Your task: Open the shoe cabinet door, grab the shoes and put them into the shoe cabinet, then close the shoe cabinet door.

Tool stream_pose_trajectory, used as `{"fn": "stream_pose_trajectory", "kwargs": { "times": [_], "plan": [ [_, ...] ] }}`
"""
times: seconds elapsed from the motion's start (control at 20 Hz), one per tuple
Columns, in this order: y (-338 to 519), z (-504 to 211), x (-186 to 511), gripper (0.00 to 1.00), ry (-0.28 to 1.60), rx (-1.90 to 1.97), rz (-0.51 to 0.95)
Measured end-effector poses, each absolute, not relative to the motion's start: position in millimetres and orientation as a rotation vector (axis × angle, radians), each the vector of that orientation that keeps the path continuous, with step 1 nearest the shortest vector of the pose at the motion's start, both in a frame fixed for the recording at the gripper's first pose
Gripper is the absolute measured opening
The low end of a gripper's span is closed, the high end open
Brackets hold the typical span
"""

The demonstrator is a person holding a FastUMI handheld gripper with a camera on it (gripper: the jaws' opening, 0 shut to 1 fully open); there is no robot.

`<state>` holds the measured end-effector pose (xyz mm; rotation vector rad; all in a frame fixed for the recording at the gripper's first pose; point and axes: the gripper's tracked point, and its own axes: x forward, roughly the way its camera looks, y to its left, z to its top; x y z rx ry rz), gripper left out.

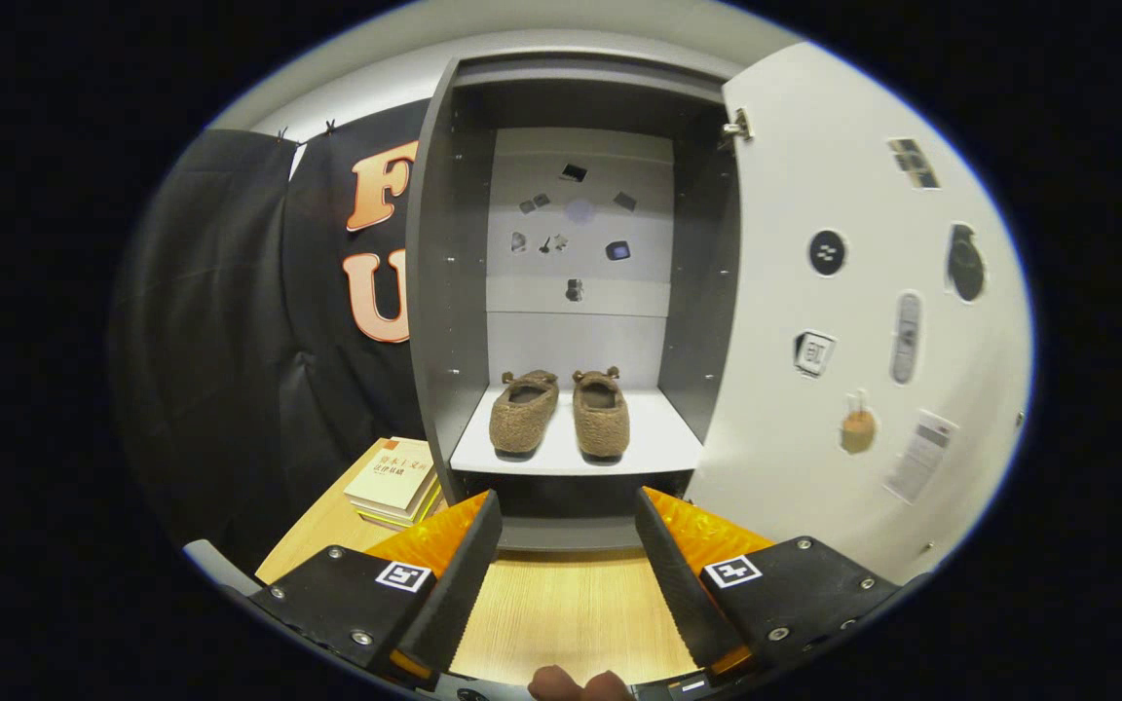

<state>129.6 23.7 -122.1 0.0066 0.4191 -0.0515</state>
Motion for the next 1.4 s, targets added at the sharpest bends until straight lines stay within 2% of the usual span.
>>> {"fn": "stream_pose_trajectory", "kwargs": {
  "times": [0.35, 0.7, 1.2, 1.4],
  "plan": [
    [-43, -91, 39, 0.87, 0.363, 0.122, 0.013],
    [-114, -66, -18, 0.88, 0.288, 0.156, 0.125],
    [-231, -63, -5, 0.87, 0.258, 0.153, -0.019],
    [-242, -69, 12, 0.88, 0.272, 0.135, -0.071]
  ]
}}
